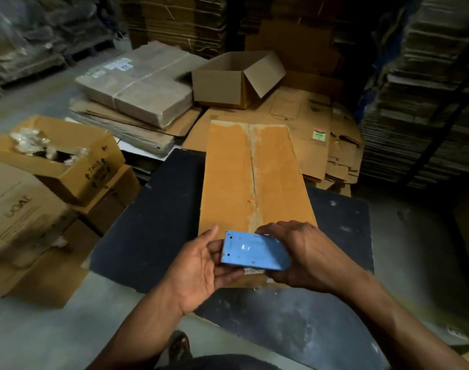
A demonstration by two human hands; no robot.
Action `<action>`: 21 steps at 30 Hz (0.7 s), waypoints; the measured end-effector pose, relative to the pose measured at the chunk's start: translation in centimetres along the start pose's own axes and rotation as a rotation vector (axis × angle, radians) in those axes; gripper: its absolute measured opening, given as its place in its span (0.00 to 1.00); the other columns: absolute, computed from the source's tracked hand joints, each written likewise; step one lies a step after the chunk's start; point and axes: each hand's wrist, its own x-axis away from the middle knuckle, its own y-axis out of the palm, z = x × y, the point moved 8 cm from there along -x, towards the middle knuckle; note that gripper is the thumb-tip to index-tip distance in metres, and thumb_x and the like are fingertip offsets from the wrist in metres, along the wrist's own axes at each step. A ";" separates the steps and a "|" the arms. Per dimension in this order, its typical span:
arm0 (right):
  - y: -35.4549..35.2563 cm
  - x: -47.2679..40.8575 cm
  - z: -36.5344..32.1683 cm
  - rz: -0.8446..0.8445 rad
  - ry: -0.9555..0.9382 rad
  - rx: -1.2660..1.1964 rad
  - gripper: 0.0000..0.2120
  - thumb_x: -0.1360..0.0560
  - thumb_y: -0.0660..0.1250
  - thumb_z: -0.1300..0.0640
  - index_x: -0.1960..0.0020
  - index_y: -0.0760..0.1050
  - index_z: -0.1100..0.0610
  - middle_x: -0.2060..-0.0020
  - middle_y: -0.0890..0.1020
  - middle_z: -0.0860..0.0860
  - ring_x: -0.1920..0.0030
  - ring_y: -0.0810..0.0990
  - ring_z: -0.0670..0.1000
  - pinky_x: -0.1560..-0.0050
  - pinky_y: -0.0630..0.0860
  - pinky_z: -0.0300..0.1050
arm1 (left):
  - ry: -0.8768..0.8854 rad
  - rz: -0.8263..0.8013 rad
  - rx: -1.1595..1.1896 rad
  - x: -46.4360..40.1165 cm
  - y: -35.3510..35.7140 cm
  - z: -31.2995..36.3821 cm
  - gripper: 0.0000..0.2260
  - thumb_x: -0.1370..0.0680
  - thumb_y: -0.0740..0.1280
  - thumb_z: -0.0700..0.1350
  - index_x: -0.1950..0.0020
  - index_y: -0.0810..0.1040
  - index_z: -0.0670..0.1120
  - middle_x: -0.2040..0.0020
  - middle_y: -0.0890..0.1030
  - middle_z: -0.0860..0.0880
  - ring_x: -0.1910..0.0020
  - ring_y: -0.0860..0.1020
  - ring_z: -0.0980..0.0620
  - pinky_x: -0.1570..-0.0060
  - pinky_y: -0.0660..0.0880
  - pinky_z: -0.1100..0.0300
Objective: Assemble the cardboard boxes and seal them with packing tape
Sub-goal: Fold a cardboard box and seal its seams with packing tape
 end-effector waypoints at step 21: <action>0.6 -1.9 2.2 -0.205 -0.005 0.021 0.35 0.29 0.75 0.40 0.26 0.65 0.35 0.43 0.76 0.38 0.45 0.75 0.42 0.51 0.81 0.45 | 0.279 0.377 -0.471 0.7 -13.1 4.0 0.12 0.15 0.64 0.47 0.47 0.83 0.40 0.58 0.87 0.40 0.65 0.84 0.49 0.64 0.81 0.57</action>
